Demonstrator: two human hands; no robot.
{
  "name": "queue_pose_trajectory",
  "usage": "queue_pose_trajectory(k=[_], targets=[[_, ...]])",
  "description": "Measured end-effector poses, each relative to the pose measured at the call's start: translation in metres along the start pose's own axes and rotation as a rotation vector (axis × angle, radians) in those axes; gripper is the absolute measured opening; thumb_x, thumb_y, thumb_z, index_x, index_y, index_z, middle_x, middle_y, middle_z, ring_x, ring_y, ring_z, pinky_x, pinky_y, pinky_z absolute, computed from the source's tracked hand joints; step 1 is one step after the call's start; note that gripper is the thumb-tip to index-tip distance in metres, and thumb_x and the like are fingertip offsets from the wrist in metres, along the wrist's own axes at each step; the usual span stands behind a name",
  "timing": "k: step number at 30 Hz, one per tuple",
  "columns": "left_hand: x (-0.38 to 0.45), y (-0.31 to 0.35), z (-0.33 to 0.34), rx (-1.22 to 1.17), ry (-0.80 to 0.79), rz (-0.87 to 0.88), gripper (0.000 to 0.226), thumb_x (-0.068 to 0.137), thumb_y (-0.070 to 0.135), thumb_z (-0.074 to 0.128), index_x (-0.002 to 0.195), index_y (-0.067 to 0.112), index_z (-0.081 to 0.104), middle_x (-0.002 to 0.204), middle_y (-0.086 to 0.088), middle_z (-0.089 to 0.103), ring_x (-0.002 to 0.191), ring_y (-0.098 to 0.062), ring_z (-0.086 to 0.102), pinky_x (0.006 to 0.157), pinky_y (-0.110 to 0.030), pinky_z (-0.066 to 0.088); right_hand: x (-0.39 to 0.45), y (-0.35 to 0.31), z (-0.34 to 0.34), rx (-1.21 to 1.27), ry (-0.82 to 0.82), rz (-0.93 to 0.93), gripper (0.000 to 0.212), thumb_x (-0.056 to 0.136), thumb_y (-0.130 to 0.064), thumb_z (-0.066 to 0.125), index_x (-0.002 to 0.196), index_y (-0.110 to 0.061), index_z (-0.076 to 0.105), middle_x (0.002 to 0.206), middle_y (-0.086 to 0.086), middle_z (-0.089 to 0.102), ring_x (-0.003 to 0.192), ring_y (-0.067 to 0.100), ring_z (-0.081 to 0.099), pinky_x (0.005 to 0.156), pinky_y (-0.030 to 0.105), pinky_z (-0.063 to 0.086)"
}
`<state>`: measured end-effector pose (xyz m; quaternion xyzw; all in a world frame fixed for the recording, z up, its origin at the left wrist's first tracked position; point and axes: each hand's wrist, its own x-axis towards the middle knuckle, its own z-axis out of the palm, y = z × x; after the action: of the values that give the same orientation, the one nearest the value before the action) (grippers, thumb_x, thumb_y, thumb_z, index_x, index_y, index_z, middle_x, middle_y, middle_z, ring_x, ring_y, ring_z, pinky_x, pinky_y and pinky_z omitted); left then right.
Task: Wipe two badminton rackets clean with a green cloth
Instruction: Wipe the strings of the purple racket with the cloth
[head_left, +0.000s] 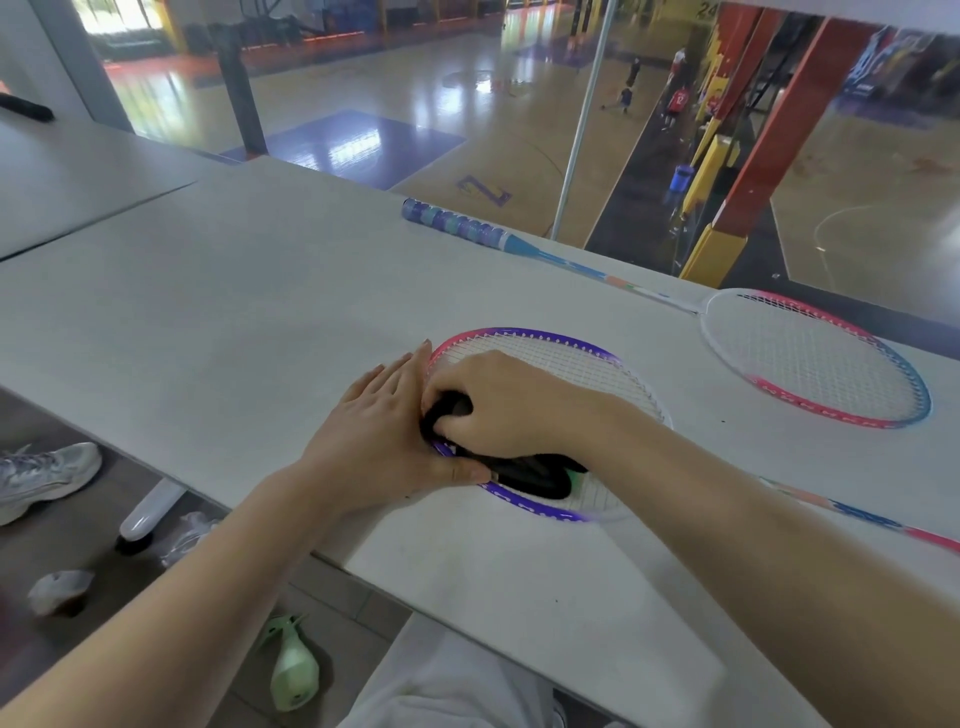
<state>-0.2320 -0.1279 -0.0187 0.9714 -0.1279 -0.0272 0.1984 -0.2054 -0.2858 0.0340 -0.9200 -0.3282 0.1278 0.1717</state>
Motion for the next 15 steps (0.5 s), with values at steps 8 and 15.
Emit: queue_pose_trajectory(k=[8,15], targets=[[0.003,-0.005,0.004,0.092,-0.001,0.032,0.151,0.032,0.108,0.014,0.156,0.023,-0.003,0.164,0.008,0.000,0.149,-0.005,-0.005,0.121,-0.028,-0.001,-0.034,0.006,-0.004,-0.028,-0.027,0.007,0.008,0.089,-0.025,0.058,0.088,-0.031,0.064,0.082,-0.012,0.064,0.080,0.005,0.057,0.074,0.030,0.051],[0.001,-0.004,0.002,0.130,-0.052,0.014,0.136,0.050,0.101,0.029,0.156,0.023,-0.006,0.164,0.008,-0.004,0.149,-0.007,-0.006,0.121,-0.028,-0.002,-0.082,0.024,-0.005,-0.140,-0.079,0.053,0.016,0.090,-0.025,0.055,0.103,-0.031,0.063,0.100,-0.019,0.060,0.092,0.003,0.051,0.083,0.028,0.048]])
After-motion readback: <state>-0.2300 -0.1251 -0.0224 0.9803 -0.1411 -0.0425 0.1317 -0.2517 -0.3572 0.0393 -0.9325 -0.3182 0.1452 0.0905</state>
